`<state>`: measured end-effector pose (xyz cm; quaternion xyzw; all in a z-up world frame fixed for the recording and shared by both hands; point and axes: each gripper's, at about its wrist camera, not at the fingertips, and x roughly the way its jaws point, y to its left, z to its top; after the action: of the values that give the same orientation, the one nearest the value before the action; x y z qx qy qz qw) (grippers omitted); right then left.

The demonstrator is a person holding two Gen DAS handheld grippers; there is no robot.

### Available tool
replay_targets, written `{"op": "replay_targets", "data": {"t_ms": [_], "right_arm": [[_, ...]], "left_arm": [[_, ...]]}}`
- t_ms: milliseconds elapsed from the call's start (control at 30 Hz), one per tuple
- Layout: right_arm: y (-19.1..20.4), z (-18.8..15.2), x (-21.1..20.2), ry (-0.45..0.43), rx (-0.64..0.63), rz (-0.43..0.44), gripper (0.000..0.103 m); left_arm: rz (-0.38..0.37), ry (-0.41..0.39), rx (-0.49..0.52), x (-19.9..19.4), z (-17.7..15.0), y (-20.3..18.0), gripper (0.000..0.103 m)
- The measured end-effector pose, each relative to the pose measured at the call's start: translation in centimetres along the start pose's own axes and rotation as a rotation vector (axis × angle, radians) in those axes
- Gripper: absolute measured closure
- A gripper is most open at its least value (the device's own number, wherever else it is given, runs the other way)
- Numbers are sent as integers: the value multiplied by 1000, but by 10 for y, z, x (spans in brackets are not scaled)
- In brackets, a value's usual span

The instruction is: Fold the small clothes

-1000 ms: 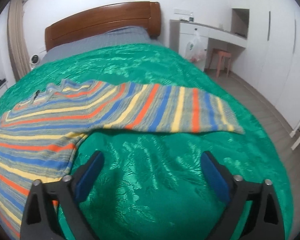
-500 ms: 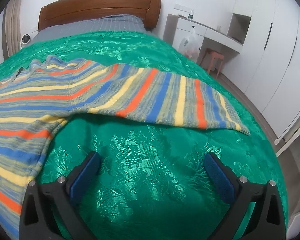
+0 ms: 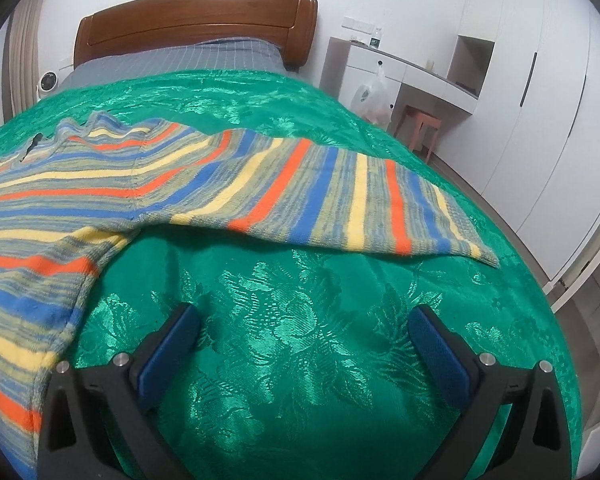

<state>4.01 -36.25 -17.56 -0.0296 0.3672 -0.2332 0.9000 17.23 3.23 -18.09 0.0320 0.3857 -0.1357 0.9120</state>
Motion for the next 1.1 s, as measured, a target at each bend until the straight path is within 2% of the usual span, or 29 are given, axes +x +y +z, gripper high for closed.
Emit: {"op": "replay_targets", "data": {"t_ms": [1100], "right_arm": [[3, -1, -2, -21, -12, -21, 0]], "left_arm": [[-2, -11, -7, -1, 1, 1, 0]]}}
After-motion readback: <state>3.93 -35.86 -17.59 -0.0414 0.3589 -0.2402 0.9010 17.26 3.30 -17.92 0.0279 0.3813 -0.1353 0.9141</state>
